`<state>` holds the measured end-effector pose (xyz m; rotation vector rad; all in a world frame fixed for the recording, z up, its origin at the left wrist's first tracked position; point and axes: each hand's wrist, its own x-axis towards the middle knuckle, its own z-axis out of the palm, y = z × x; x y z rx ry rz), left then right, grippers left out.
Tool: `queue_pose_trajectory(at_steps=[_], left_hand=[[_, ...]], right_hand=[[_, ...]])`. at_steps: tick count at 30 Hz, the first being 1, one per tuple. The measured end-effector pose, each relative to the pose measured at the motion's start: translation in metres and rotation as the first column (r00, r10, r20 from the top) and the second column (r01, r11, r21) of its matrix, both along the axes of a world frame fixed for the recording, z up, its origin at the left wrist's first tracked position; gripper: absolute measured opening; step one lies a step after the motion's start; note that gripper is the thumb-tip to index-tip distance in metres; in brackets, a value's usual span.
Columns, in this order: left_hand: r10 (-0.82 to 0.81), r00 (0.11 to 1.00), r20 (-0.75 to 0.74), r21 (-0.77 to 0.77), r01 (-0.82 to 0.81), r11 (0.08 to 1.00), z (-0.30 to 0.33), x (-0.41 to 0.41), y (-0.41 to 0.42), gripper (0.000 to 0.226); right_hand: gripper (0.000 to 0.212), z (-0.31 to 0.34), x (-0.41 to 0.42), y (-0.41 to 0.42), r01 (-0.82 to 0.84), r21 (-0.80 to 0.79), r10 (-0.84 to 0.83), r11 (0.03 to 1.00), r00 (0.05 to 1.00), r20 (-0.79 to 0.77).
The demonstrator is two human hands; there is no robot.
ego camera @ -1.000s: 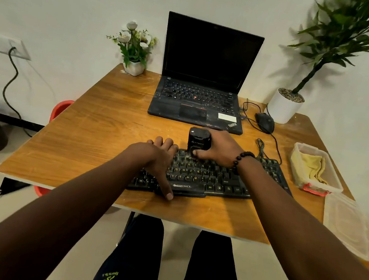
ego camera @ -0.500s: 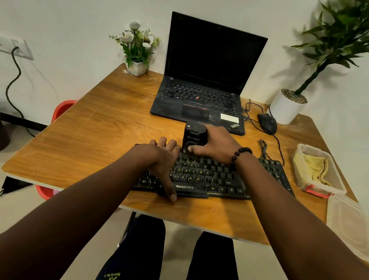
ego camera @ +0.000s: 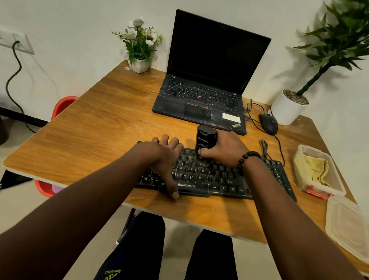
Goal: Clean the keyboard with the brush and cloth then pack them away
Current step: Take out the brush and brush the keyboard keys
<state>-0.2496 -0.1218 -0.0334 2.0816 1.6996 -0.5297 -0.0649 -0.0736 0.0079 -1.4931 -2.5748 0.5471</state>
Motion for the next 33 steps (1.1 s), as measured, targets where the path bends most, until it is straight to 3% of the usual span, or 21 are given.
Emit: queue_pose_trajectory(at_steps=[5,11,16,22,28,33], left_hand=[[-0.005,1.0,0.003,0.012,0.005,1.0,0.005,0.001,-0.005,0.152],[0.003,1.0,0.016,0.003,-0.003,1.0,0.003,0.0,-0.004,0.156],[0.007,1.0,0.022,0.004,-0.007,1.0,-0.001,-0.002,-0.003,0.163],[0.003,1.0,0.023,0.005,-0.004,1.0,-0.001,-0.001,-0.004,0.159],[0.014,1.0,0.021,0.002,-0.014,1.0,-0.002,-0.001,-0.003,0.164],[0.019,1.0,0.01,-0.005,-0.019,1.0,-0.001,0.0,-0.005,0.166]], right_hand=[[0.032,-0.004,-0.009,-0.007,0.093,0.071,-0.084,0.993,0.99,-0.116],[0.037,0.001,-0.002,-0.02,0.032,0.0,-0.032,1.0,0.999,-0.023],[0.035,-0.003,-0.008,-0.027,0.201,0.052,-0.184,0.978,0.956,-0.23],[0.036,-0.008,-0.003,-0.047,0.069,-0.092,-0.08,0.993,0.989,-0.124],[0.039,-0.007,0.003,-0.044,0.219,-0.059,-0.226,0.974,0.944,-0.238],[0.037,0.008,0.005,-0.052,0.026,-0.186,-0.039,0.982,0.997,-0.067]])
